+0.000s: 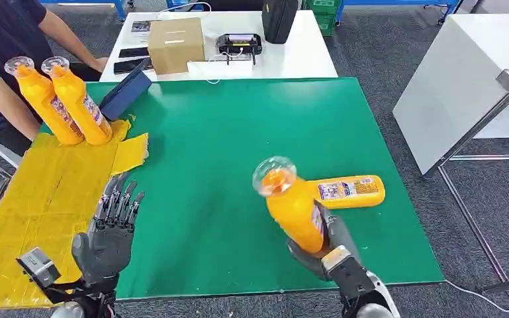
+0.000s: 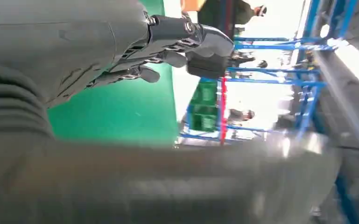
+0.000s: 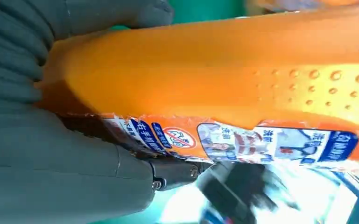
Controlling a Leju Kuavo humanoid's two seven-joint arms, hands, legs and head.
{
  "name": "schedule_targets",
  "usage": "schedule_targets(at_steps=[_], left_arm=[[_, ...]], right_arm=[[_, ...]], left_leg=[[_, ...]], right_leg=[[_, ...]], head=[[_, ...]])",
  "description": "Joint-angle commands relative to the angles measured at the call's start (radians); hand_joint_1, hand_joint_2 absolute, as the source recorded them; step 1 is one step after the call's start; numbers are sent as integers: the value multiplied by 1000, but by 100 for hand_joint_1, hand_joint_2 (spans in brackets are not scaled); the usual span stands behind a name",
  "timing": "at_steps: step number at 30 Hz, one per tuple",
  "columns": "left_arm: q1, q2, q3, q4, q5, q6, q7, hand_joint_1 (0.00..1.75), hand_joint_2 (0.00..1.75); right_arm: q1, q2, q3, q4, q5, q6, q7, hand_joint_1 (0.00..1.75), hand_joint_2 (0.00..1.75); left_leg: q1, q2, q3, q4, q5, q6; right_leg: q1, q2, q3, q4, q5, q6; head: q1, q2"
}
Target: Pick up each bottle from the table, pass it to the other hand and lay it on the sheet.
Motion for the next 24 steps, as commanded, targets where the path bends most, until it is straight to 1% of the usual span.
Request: schedule_targets(at_steps=[1,4,9,12,14,15,17,18,21,24], left_arm=[[-19,-21,-126,-40,28,6,13,0,175],[-24,-12,-149,-41,23,12,1,0,175],[-60,-8,-228,-42,-46,50,-9,0,175],[-62,-8,-235,-42,-51,56,-9,0,175],[-61,4,-248,-46,-102,79,-20,0,175],[-61,6,-252,-49,-125,89,-30,0,175],[-62,8,-261,-60,-190,123,-53,0,175],[-65,10,-265,-62,-204,125,-55,0,175],[-72,11,-270,-52,-219,124,-53,0,175],[-79,16,-275,-40,-232,119,-53,0,175]], right_arm=[[-39,92,-13,-108,-3,-20,-16,175,175],[-54,83,8,-82,19,-21,-22,175,175],[-118,98,109,51,39,39,24,175,175],[-123,102,119,71,44,35,23,175,175],[-132,94,149,88,59,63,52,175,175],[-137,95,163,99,64,71,61,175,175],[-157,92,193,136,70,94,82,175,175],[-166,92,204,149,75,100,87,175,175],[-202,85,250,177,113,124,113,175,175],[-234,83,286,192,140,135,129,175,175]], left_leg=[[-1,-2,-1,1,0,0],[-2,-3,-2,1,0,0],[-2,-2,-1,0,0,-1],[-2,-1,0,-1,0,-1],[-2,-2,0,-1,0,0],[-2,-3,0,-1,0,-1],[-2,-1,0,-1,0,0],[-2,-1,0,-1,0,-1],[-3,-2,-1,-1,0,0],[-3,-1,-1,-1,0,0]], right_leg=[[-1,3,-1,1,0,-1],[-2,3,-1,1,0,-1],[-3,4,-1,0,1,-2],[-2,5,0,-1,1,-2],[-2,2,0,-1,0,-1],[-3,4,0,0,0,-1],[-2,3,0,0,0,-1],[-2,5,1,-1,1,-1],[-3,3,0,0,1,-1],[-3,4,-1,0,1,-1]], head=[[0,0],[0,0],[0,0],[0,0],[0,0],[0,0],[0,0],[0,0],[0,0],[0,0]])
